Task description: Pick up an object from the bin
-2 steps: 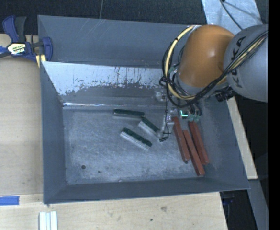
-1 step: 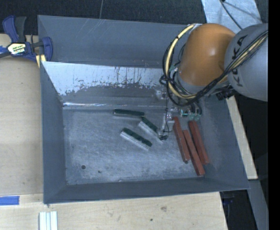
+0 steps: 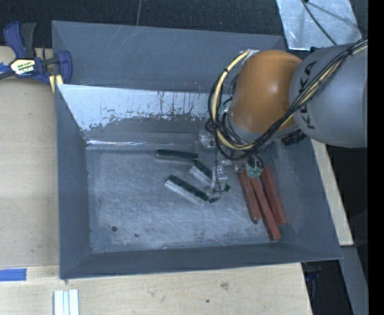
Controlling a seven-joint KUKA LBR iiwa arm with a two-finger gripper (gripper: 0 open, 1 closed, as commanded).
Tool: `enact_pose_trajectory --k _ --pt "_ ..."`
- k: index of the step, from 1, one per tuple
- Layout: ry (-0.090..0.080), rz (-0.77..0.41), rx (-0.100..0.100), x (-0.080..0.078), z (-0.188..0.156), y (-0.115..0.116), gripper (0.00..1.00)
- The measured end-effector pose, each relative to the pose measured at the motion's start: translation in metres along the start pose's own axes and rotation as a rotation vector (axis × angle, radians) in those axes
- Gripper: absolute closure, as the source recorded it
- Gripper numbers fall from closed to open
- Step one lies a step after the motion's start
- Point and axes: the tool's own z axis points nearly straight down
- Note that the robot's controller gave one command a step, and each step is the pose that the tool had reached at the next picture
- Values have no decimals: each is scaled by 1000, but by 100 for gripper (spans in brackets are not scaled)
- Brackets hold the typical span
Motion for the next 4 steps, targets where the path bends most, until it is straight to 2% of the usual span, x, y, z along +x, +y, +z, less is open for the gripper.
enact_pose_trajectory --k 1,2,3,4 --pt "10 -105 -1 -11 19 31 0" --pt "1 -297 -5 5 43 40 0" --pt "3 -373 -2 -12 48 34 0" --pt "5 -449 -3 13 34 41 0"
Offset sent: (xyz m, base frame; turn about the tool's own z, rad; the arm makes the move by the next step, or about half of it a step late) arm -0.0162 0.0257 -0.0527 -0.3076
